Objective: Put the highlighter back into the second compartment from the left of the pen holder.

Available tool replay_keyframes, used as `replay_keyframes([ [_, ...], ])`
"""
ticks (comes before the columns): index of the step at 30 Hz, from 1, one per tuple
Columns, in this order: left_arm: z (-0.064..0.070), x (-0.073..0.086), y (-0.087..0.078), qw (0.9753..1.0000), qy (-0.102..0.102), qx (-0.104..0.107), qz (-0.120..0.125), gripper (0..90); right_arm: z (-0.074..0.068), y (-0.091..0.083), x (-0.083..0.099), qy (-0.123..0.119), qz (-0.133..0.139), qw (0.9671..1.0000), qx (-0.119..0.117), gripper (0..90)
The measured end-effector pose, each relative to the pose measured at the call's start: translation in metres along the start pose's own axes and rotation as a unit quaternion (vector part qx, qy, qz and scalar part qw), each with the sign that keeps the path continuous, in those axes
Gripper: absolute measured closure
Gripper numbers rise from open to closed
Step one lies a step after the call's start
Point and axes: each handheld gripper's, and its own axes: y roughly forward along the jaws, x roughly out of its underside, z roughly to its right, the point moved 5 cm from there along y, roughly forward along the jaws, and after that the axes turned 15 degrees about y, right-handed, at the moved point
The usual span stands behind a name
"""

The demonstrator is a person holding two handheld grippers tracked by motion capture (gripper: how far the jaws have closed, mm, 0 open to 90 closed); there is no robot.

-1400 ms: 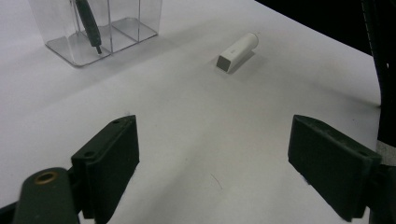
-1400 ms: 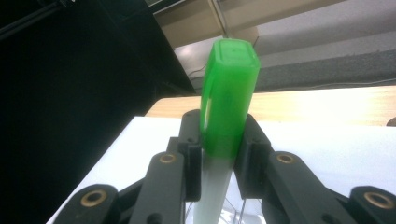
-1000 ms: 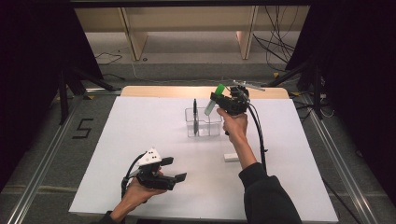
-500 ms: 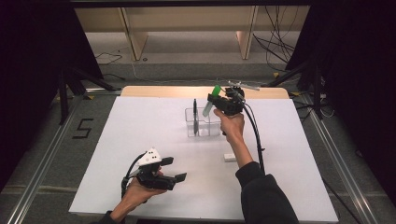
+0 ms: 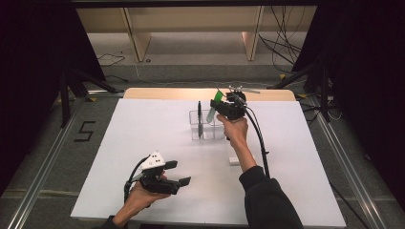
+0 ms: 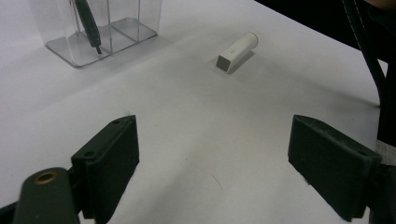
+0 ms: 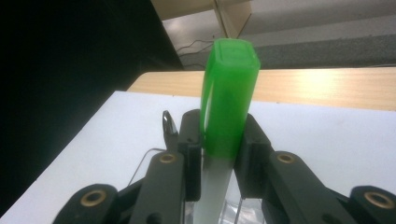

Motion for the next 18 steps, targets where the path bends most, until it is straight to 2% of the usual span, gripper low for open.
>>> replay_keyframes([
  [8,0.0,0.0001,0.0001,1.0,0.0,0.0,0.0,16.0,0.001,0.0043,0.0045,-0.01,-0.012,0.9999,0.003,75.5],
  [18,0.0004,0.0002,0.0005,1.0,0.0,0.0,0.0,16.0,0.0021,0.0077,0.0084,-0.011,-0.025,0.9996,0.007,75.5],
])
